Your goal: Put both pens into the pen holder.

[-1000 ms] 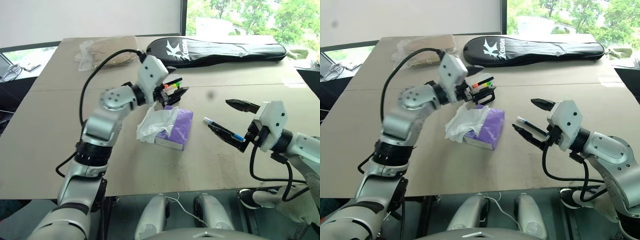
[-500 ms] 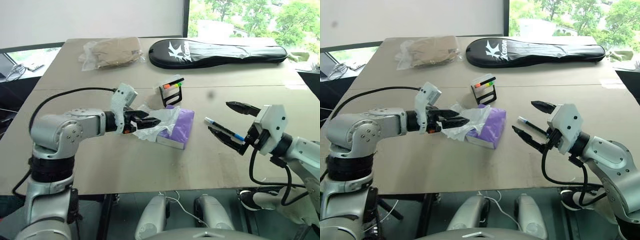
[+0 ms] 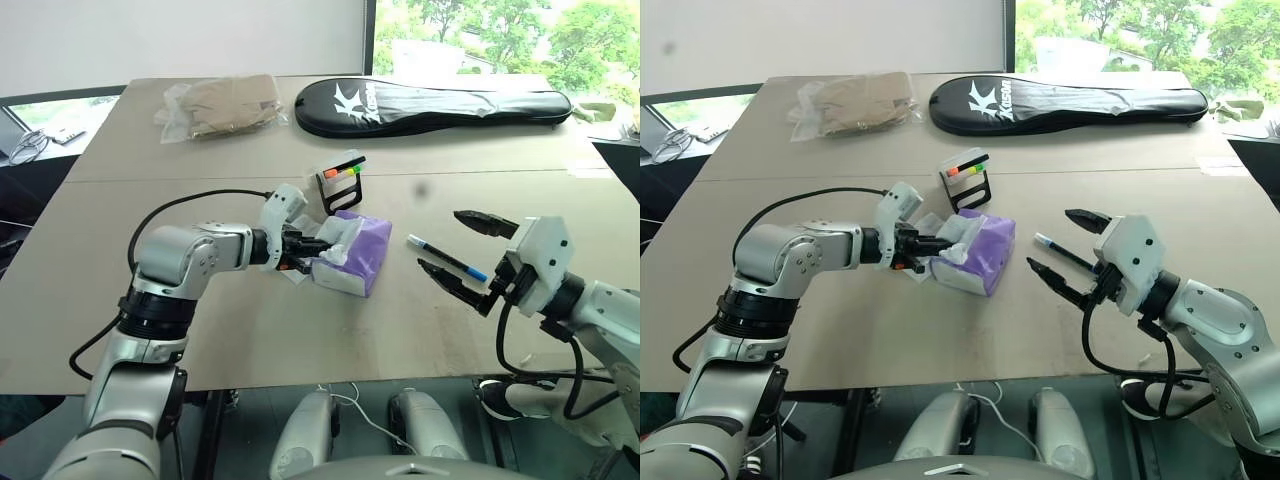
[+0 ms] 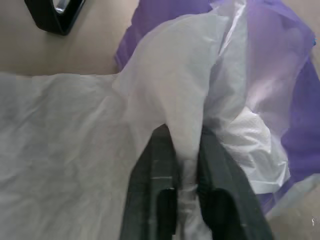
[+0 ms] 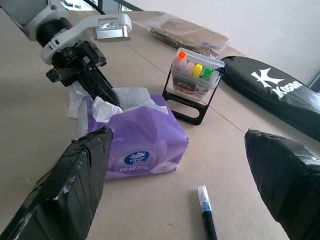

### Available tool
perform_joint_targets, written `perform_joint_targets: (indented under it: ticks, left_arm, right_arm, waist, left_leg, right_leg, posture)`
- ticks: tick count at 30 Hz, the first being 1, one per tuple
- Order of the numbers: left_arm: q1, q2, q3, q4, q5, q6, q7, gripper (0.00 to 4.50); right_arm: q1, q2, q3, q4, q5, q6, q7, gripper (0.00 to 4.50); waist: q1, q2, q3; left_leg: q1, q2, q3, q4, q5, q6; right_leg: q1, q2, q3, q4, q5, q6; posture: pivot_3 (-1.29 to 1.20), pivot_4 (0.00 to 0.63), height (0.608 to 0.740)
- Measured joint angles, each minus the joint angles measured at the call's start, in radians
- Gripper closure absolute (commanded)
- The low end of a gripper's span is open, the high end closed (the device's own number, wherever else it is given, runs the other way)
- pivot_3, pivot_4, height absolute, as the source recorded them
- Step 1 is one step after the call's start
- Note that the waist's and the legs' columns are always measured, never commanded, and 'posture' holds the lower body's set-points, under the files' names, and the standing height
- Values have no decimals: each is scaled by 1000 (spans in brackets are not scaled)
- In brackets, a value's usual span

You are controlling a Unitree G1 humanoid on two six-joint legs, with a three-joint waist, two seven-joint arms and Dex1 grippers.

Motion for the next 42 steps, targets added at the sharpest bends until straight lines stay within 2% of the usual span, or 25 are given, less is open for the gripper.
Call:
perform_joint_targets:
  ticks: [4,11,12,13,14,17,18,19,21,23,26,28,31,32,33,34,38,39,41,42]
  left_arm:
    - [82,5,120,-39,-62,43,-2,4415]
    - [315,135,442,-96,-121,107,33,4415]
    - [344,136,527,-85,-120,118,69,4415]
    - [348,136,545,-77,-119,120,80,4415]
    - [365,124,640,-53,-101,124,146,4415]
    - [373,124,740,-17,-67,124,224,4415]
    - [383,125,771,-17,-67,131,236,3739]
    - [390,124,791,-21,-72,144,241,3483]
    - [416,128,804,-53,-84,170,242,2571]
    - [426,127,830,-81,-98,174,241,1857]
    - [413,133,919,-182,-187,171,198,1857]
    - [398,146,952,-290,-300,175,149,1857]
    - [388,155,941,-400,-422,187,111,1795]
    - [386,155,915,-446,-470,187,109,1795]
    - [387,150,857,-506,-513,184,109,1795]
    - [387,147,838,-525,-525,184,108,1795]
    - [372,93,658,-623,-588,135,148,1795]
    - [364,92,618,-627,-591,116,156,1795]
    - [364,92,574,-630,-581,93,155,1795]
    - [368,99,495,-631,-535,50,139,1795]
  right_arm:
    - [14,-1,1,-2,-5,1,-6,0]
    - [28,-32,3,83,-58,-19,14,0]
    - [20,-33,10,114,-77,-26,22,0]
    - [19,-34,11,121,-81,-26,24,0]
    - [-4,-43,32,169,-104,-28,30,0]
    - [-35,-62,64,253,-139,-20,42,0]
    - [-58,-68,88,296,-160,-19,49,0]
    - [-77,-68,105,325,-170,-9,52,0]
    - [-128,-68,139,387,-176,43,61,0]
    - [-167,-67,161,438,-182,74,68,0]
    - [-218,-67,189,515,-199,115,79,0]
    - [-240,-65,223,554,-202,154,97,0]
    - [-269,-48,241,593,-195,202,111,813]
    - [-283,-47,245,602,-193,223,117,1275]
    - [-298,-49,245,613,-193,245,121,2002]
    - [-301,-50,245,613,-192,252,122,2133]
    - [-305,-54,236,606,-189,295,126,4022]
    - [-303,-55,233,596,-188,306,126,4368]
    - [-292,-55,224,580,-184,319,124,4444]
    - [-259,-56,197,538,-170,342,119,4444]
  waist:
    - [-8,0,0]
    - [-5,0,0]
    - [-2,0,0]
    - [0,0,0]
    - [1,-1,0]
    - [0,-2,-1]
    - [-1,-2,-1]
    - [-1,-2,-1]
    - [-1,-2,-1]
    - [-1,-2,0]
    - [1,-3,0]
    - [1,-4,0]
    - [-1,-3,0]
    - [-1,-3,0]
    - [-2,-3,-1]
    - [-2,-3,-1]
    - [0,-4,-2]
    - [0,-4,-2]
    - [0,-4,-2]
    - [2,-4,-2]
  left_leg:
    - [0,1,1,0,0,0]
    - [0,1,1,-1,-2,3]
    - [0,1,1,-1,-2,4]
    - [0,1,1,0,-2,4]
    - [0,1,1,0,-2,4]
    - [0,1,1,0,-2,4]
    - [0,1,1,0,-2,3]
    - [0,1,1,0,-2,3]
    - [0,1,1,0,-2,3]
    - [0,1,1,0,0,0]
    - [-1,1,0,0,0,-1]
    - [-2,0,0,-1,0,-1]
    - [-1,0,1,-1,0,-1]
    - [-1,0,1,-1,0,-1]
    - [0,0,1,-1,0,-1]
    - [0,0,1,-1,0,-1]
    - [0,0,1,-1,0,-1]
    - [0,0,1,-1,0,-1]
    - [0,0,1,-1,0,-1]
    - [0,0,1,-1,0,-1]
  right_leg:
    - [-1,0,1,0,0,0]
    - [-2,0,3,0,0,0]
    - [-1,0,3,0,0,0]
    - [-1,0,2,0,0,0]
    - [-1,0,2,0,0,0]
    - [-1,0,2,0,0,0]
    - [-1,0,2,0,0,0]
    - [-1,0,2,0,0,0]
    - [-1,-1,3,0,0,0]
    - [-1,-1,3,0,0,-1]
    - [-2,-2,2,-1,0,-1]
    - [-2,-3,2,-1,0,-1]
    - [-2,-3,3,-1,0,-1]
    - [-1,-3,3,-1,0,-1]
    - [-1,-3,3,-1,0,-1]
    - [-1,-2,3,-1,0,-1]
    - [0,-1,3,0,0,-1]
    - [0,-1,3,-1,0,-1]
    - [0,-1,3,-1,0,-1]
    - [0,-1,3,-1,0,-1]
  posture:
    - [0,150,740]
    - [0,150,740]
    - [0,150,740]
    - [0,150,740]
    - [0,150,740]
    - [0,150,740]
    - [0,150,740]
    - [0,150,740]
    - [0,150,740]
    - [0,150,740]
    - [0,150,740]
    - [0,150,740]
    - [0,150,740]
    - [0,150,740]
    - [0,150,740]
    - [0,150,740]
    - [0,150,740]
    - [0,150,740]
    - [0,150,740]
    - [0,150,740]
